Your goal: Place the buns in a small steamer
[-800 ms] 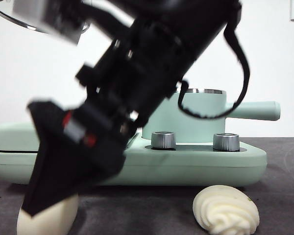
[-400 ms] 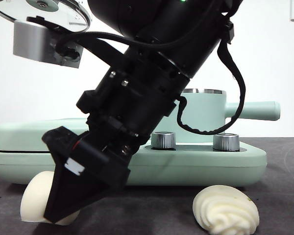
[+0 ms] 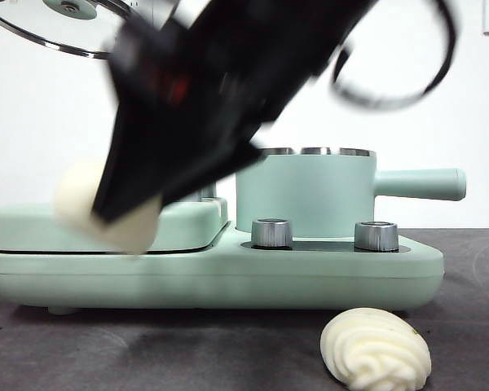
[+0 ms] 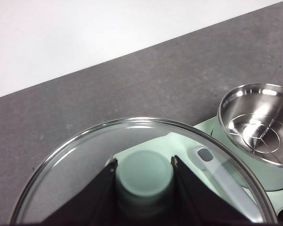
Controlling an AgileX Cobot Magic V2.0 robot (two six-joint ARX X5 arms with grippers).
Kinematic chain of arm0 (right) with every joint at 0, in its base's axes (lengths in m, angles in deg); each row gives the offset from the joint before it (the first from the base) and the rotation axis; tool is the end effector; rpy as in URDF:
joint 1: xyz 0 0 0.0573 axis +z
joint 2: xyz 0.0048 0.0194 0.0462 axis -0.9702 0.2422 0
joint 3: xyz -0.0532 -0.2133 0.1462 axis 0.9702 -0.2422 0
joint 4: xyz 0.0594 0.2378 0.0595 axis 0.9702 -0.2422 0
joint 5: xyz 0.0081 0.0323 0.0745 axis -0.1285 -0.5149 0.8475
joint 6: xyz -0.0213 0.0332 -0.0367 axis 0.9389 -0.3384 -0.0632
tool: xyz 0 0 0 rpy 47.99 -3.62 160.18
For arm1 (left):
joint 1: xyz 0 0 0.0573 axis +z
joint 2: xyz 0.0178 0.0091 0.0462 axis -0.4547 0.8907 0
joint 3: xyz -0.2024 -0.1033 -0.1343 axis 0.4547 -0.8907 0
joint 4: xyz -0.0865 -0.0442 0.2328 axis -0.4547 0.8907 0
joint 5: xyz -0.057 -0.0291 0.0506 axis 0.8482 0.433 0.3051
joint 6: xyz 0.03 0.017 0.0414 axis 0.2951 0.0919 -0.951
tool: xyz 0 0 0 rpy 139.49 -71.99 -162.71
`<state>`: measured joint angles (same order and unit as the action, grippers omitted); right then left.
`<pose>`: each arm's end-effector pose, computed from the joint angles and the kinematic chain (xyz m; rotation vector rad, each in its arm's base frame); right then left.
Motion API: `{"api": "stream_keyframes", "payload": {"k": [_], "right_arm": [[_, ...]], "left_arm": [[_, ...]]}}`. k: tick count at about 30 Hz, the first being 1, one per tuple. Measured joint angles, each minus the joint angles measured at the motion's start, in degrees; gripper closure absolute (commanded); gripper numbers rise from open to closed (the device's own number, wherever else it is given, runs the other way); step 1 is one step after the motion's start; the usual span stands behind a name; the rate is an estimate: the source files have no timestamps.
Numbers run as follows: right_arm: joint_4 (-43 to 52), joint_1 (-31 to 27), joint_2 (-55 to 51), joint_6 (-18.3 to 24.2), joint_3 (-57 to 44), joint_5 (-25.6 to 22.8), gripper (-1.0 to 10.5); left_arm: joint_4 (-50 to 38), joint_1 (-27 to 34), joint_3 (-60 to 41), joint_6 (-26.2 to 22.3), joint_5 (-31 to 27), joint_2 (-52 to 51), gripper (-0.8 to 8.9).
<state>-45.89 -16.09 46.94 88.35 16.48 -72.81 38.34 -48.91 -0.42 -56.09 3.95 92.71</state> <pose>0.1395 0.2509 0.2238 -0.4679 0.6614 1.2195 0.2067 -0.0835 0.3823 0.1825 0.3878 -0.4149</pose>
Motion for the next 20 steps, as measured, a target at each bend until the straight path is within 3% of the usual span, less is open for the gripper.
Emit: {"api": "stream_keyframes", "payload": {"k": [9, 13, 20], "right_arm": [[-21.7, -11.1, -11.9, -10.5, 9.3, -1.4, 7.3], [-30.2, -17.0, -10.6, -10.2, 15.3, -1.6, 7.3], [-30.2, -24.3, -2.9, -4.6, 26.0, -2.7, 7.3]], "left_arm": [[0.0, 0.0, 0.0, -0.1, 0.0, 0.0, 7.99], [0.0, 0.0, 0.0, -0.1, 0.0, 0.0, 7.99], [0.0, 0.0, 0.0, -0.1, 0.0, 0.0, 7.99]]}}
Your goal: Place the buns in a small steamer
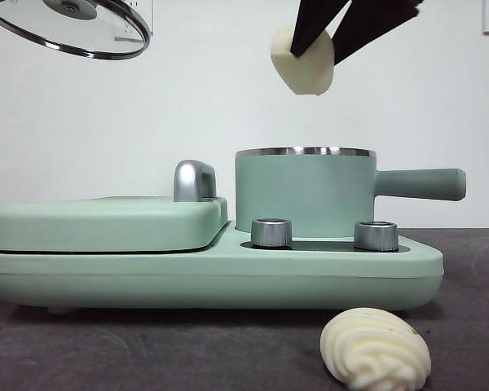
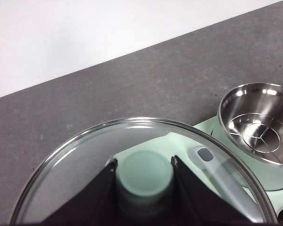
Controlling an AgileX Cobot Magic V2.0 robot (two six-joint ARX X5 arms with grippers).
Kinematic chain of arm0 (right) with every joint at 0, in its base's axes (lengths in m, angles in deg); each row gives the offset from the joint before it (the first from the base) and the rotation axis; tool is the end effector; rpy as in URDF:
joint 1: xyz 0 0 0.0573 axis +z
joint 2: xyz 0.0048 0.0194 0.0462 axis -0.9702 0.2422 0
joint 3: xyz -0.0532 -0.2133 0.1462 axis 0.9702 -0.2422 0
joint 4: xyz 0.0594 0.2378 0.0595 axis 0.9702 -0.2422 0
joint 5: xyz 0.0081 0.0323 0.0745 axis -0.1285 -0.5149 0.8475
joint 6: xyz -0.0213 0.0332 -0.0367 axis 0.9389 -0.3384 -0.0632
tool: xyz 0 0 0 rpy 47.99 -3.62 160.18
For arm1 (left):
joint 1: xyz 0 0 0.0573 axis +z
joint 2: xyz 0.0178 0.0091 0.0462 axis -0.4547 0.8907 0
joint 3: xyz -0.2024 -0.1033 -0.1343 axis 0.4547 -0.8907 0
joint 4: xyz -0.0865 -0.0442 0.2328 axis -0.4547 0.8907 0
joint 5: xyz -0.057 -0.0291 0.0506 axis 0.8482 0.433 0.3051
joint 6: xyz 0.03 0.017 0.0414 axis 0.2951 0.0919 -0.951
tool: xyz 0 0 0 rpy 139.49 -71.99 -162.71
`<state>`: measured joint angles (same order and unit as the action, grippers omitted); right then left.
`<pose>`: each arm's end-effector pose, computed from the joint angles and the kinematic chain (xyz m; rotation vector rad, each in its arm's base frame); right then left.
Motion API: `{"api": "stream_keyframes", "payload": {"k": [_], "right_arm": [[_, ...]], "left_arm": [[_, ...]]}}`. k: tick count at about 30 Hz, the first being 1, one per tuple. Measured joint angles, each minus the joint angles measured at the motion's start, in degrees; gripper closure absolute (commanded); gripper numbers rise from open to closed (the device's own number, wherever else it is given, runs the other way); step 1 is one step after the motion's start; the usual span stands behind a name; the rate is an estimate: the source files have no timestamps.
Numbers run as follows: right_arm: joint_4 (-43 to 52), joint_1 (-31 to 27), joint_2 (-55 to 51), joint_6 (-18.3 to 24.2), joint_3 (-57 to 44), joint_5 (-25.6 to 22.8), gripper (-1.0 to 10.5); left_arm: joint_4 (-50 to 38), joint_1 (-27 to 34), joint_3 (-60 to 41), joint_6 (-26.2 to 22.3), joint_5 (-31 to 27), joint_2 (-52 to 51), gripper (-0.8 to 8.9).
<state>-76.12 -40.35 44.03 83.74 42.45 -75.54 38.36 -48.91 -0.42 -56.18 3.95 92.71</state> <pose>0.2234 0.1648 0.3452 -0.2584 0.7673 0.7411 0.2066 -0.0835 0.3823 0.1841 0.3878 -0.4152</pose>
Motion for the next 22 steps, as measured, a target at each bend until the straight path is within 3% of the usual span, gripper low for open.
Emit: {"api": "stream_keyframes", "payload": {"k": [10, 22], "right_arm": [[2.5, -4.3, 17.5, 5.9, 9.6, -2.7, 7.3], [9.3, -6.1, 26.1, 8.2, 10.7, -3.3, 7.3]], "left_arm": [[0.0, 0.0, 0.0, 0.0, 0.0, 0.0, 7.99], [-0.1, 0.0, 0.0, 0.0, 0.0, 0.0, 7.99]]}}
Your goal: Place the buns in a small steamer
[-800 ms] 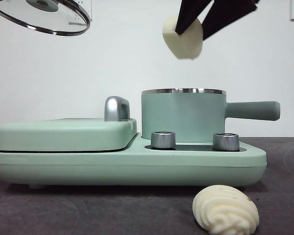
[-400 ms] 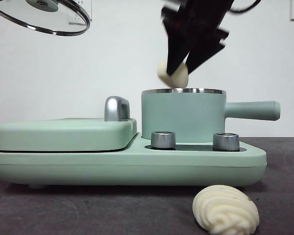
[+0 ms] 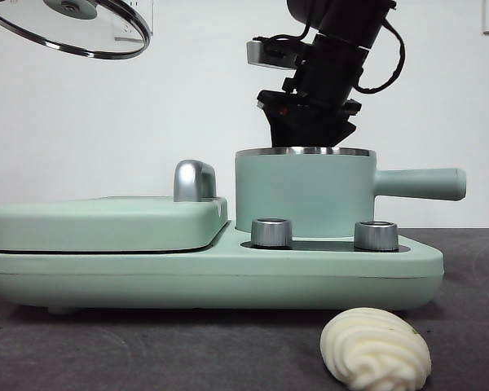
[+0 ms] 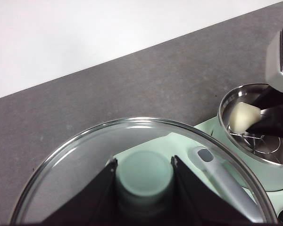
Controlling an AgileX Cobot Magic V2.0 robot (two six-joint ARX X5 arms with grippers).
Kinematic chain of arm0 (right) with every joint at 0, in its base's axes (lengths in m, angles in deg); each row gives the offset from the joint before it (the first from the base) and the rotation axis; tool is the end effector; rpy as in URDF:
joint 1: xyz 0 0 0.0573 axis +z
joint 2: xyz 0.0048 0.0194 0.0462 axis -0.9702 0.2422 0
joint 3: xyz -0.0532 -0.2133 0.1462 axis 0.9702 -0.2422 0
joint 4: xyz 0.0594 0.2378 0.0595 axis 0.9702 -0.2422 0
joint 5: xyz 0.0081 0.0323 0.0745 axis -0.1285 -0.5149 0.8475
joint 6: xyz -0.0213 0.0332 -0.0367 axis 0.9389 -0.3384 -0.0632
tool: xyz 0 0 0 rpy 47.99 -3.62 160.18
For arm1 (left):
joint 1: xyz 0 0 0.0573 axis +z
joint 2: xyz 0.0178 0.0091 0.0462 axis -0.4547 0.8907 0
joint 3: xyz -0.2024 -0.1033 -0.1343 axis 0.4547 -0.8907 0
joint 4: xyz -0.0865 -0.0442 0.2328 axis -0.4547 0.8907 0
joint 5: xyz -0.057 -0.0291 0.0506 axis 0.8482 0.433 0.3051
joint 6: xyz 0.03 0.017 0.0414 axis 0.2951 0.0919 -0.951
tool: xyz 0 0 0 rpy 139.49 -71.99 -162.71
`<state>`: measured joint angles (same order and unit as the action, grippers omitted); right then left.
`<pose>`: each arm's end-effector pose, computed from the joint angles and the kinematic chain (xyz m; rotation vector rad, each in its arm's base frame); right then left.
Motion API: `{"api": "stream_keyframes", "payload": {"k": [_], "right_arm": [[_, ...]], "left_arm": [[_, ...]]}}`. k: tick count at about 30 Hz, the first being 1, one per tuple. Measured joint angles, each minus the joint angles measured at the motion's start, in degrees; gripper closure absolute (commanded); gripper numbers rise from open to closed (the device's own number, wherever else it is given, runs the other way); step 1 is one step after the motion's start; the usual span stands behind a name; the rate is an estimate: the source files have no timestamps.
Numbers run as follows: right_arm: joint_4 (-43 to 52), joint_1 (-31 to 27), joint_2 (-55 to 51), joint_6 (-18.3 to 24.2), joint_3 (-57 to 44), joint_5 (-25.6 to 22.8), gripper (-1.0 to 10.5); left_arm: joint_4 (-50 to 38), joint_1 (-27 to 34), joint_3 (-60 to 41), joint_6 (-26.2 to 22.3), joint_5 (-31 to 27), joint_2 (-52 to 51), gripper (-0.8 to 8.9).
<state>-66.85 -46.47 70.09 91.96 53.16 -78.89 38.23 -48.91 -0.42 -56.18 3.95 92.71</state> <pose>0.3421 0.1960 0.2697 -0.3913 0.8348 0.6430 0.2067 -0.0835 0.3825 0.1837 0.3856 -0.4152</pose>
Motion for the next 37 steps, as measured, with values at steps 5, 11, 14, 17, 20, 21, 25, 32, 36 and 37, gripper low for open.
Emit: {"api": "stream_keyframes", "payload": {"k": [5, 11, 14, 17, 20, 21, 25, 32, 36, 37], "right_arm": [[1.2, 0.0, 2.4, 0.1, 0.1, 0.0, 6.1], [0.7, 0.0, 0.1, 0.0, 1.6, 0.1, 6.1], [-0.4, 0.0, -6.4, -0.6, 3.0, 0.9, 5.9], [-7.2, 0.1, -12.6, -3.2, 3.2, 5.7, 5.6], [-10.6, 1.1, -17.7, -4.5, 1.7, 11.7, 5.6], [-9.6, 2.0, -20.1, -4.5, -0.1, 12.4, 5.6], [-5.2, 4.0, -28.2, -4.7, -8.6, 12.7, 5.6], [-0.1, 8.7, -41.4, -3.3, -28.0, 12.6, 5.6], [1.5, 12.2, -45.8, -2.4, -36.8, 12.5, 5.6], [1.8, 13.0, -46.2, -2.0, -38.8, 12.1, 5.6]], "left_arm": [[0.0, 0.0, 0.0, 0.0, 0.0, 0.0, 7.99], [0.0, 0.0, 0.0, 0.0, 0.0, 0.0, 7.99], [0.0, 0.0, 0.0, 0.0, 0.0, 0.0, 7.99], [0.0, 0.0, 0.0, 0.0, 0.0, 0.0, 7.99], [0.0, 0.0, 0.0, 0.0, 0.0, 0.0, 7.99], [0.0, 0.0, 0.0, 0.0, 0.0, 0.0, 7.99], [0.0, 0.0, 0.0, 0.0, 0.0, 0.0, 7.99], [0.0, 0.0, 0.0, 0.0, 0.0, 0.0, 7.99], [0.0, 0.0, 0.0, 0.0, 0.0, 0.0, 7.99], [0.0, 0.0, 0.0, 0.0, 0.0, 0.0, 7.99]]}}
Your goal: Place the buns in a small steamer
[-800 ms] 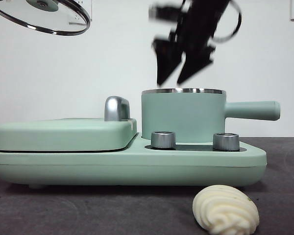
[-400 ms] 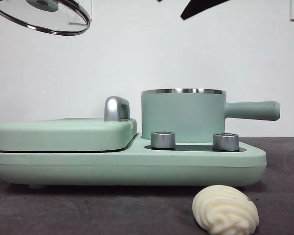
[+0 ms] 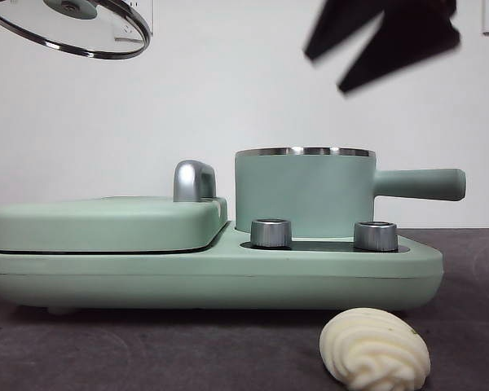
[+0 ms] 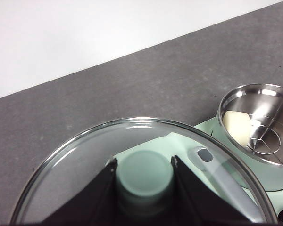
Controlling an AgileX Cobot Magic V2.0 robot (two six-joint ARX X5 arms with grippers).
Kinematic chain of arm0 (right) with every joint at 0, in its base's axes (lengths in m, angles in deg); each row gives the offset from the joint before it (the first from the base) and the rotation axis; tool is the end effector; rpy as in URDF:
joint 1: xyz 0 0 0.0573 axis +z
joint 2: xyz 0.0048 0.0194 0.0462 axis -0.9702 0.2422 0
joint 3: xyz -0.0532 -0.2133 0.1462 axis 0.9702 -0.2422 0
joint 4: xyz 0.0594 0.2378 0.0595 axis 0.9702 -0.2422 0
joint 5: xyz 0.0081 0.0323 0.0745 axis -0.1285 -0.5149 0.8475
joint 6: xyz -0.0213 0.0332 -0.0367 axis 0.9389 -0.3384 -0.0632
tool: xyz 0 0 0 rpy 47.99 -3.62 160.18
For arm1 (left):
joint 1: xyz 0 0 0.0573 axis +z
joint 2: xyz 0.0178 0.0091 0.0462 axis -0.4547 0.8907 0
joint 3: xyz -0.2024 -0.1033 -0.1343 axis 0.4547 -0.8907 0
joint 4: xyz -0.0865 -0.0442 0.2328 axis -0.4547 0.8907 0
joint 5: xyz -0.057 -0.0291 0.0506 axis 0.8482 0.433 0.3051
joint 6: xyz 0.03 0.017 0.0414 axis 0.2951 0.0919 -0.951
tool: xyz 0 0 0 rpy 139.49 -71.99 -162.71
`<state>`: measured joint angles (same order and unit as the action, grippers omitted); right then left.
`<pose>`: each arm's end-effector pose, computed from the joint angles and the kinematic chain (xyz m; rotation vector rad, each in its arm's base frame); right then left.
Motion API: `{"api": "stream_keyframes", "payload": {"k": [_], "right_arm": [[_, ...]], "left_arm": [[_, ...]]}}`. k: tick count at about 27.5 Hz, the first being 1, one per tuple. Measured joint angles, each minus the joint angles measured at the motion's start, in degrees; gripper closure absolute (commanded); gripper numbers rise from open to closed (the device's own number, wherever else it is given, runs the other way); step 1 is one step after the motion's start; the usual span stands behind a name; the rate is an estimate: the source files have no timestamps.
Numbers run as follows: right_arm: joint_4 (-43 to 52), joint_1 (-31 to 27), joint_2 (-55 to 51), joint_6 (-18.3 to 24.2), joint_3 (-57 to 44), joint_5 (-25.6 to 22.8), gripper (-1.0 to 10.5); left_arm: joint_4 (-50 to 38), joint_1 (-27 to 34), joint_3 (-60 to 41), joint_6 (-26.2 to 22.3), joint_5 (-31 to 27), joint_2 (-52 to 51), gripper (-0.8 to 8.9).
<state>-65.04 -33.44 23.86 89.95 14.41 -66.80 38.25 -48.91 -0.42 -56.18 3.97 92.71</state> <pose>0.1420 0.1412 0.2801 -0.3281 0.6665 1.0453 0.2067 -0.0835 0.3825 0.1837 0.3859 -0.4155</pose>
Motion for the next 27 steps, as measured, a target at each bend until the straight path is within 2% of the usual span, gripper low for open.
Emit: {"api": "stream_keyframes", "payload": {"k": [7, 12, 20, 25, 27], "right_arm": [[5.9, 6.9, 0.9, 1.5, -11.5, -8.1, 5.6], [8.2, 10.4, 1.5, 2.1, -15.0, -13.9, 5.6], [8.5, 10.4, 5.3, 1.9, -15.1, -14.5, 5.6], [10.7, 10.4, 11.4, 1.3, -15.1, -13.4, 5.6], [11.1, 10.4, 13.6, 0.3, -15.1, -13.4, 6.0]], "left_arm": [[0.2, 0.0, 0.0, 0.0, 0.0, 0.0, 7.99], [1.4, 0.0, 0.0, 0.0, 0.0, 0.0, 7.99], [1.3, 0.0, 0.0, 0.0, 0.0, 0.0, 7.99], [1.3, 0.0, 0.0, 0.0, 0.0, 0.0, 7.99], [1.3, 0.0, 0.0, 0.0, 0.0, 0.0, 7.99]]}}
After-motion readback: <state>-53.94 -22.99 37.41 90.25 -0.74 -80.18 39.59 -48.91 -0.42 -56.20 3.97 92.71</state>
